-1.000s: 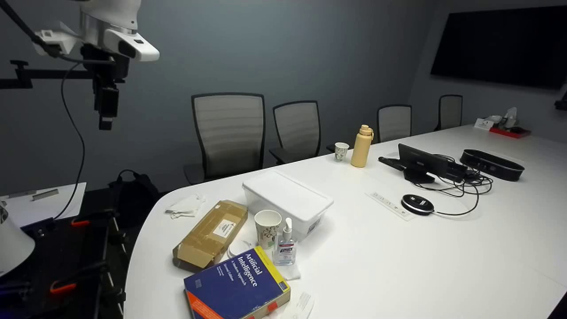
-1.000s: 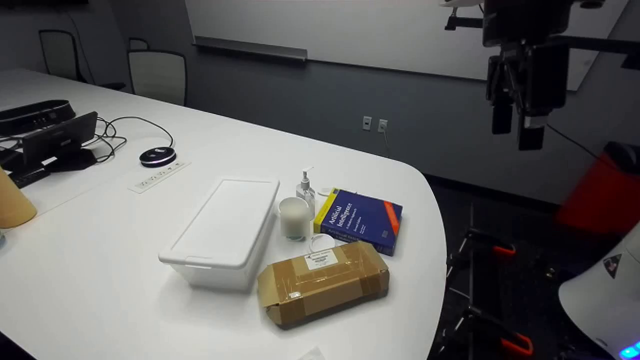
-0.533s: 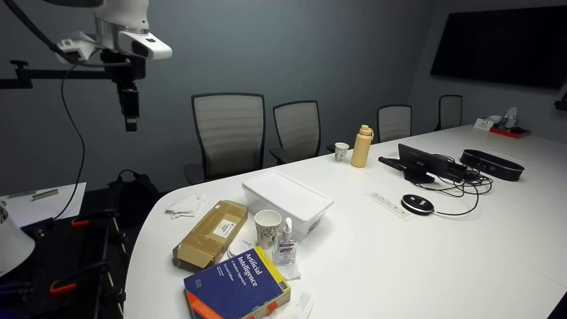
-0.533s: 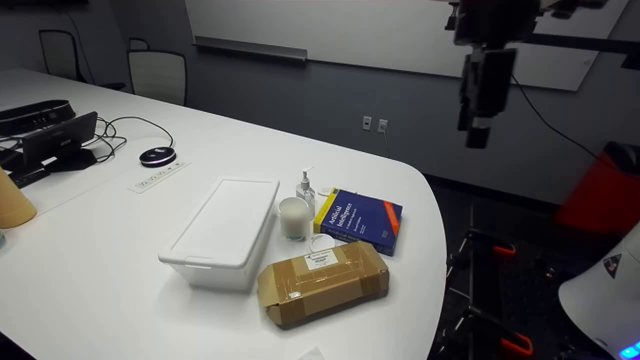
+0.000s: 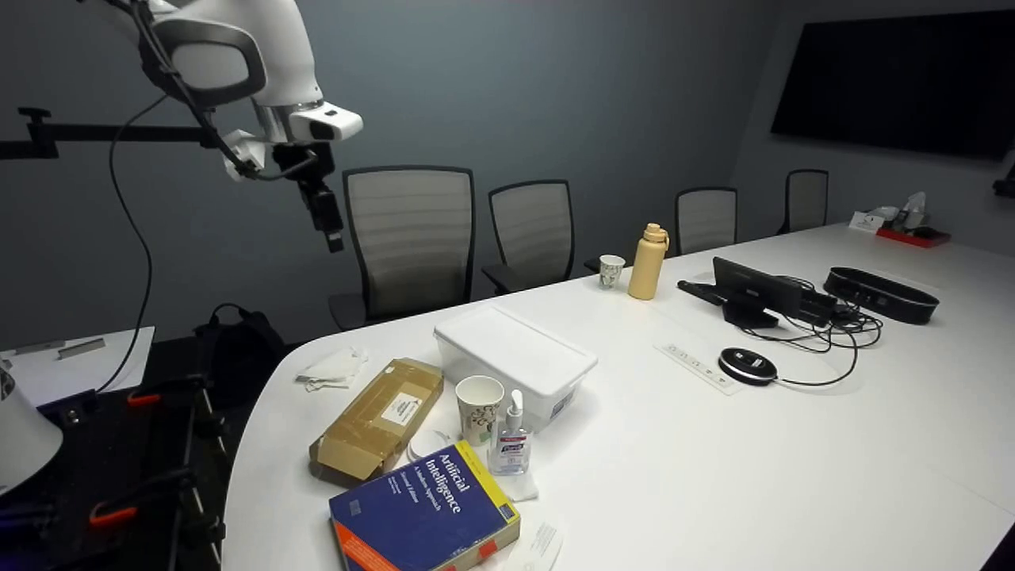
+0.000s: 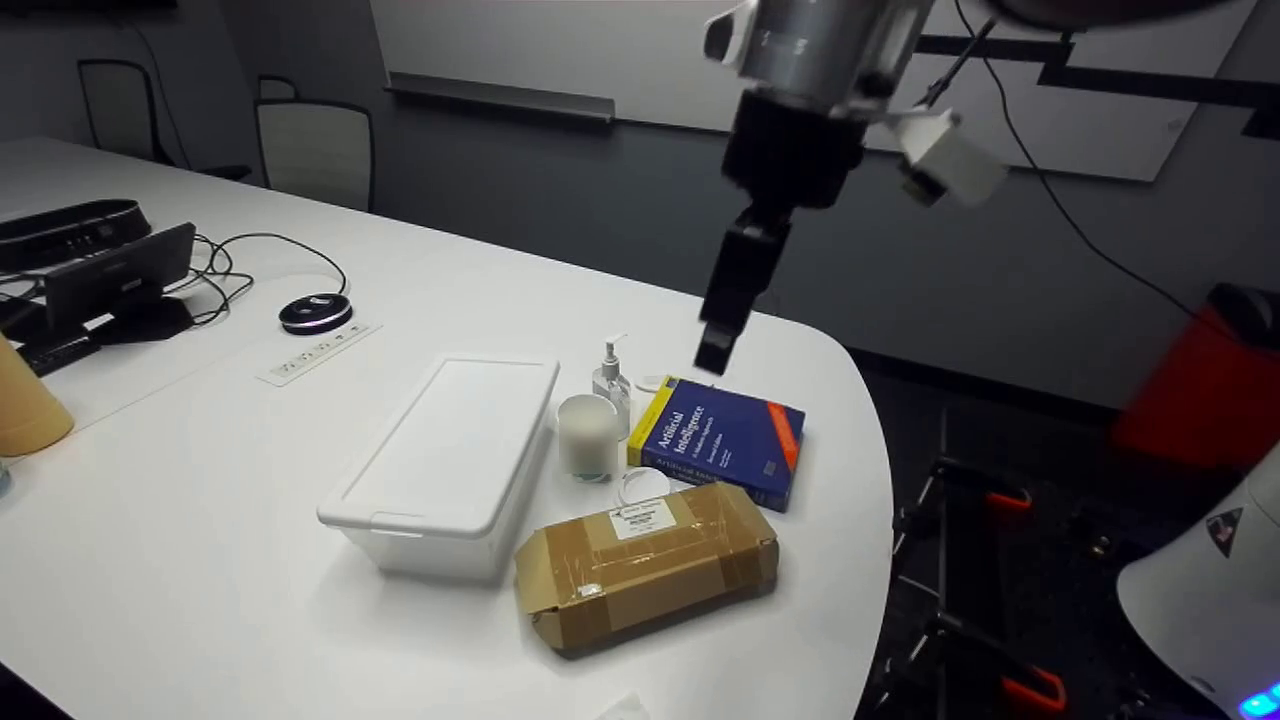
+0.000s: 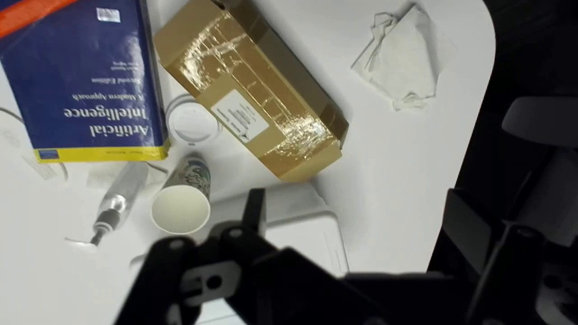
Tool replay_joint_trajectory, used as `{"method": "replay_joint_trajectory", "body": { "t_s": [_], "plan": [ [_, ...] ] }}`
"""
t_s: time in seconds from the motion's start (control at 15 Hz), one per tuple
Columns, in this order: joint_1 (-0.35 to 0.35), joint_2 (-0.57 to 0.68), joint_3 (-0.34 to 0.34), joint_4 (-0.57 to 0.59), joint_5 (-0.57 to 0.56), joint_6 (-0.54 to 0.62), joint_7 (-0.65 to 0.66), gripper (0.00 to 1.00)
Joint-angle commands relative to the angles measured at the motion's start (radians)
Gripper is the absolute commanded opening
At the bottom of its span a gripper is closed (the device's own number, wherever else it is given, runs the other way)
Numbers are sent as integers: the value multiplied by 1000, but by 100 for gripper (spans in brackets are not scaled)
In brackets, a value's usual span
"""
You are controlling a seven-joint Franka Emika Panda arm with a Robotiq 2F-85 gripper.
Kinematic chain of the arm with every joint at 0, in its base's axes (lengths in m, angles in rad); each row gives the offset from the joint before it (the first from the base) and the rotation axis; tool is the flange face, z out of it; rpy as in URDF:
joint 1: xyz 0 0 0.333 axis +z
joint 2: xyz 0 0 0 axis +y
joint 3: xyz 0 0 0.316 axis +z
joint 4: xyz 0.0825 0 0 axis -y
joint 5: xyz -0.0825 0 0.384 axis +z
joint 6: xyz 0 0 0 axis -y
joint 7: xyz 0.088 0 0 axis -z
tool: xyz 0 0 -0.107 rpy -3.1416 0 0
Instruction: Use the tissue to wipe the box
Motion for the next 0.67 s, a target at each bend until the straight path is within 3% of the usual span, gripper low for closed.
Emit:
{"method": "replay_joint_trajectory", "body": {
  "t_s": [0.0, 0.2, 0.6],
  "plan": [
    [35, 193, 50, 56, 3, 182, 41, 100],
    [66, 330, 74, 82, 18, 296, 26, 100],
    [76, 551, 140, 150, 76, 401, -19, 100]
  ]
}}
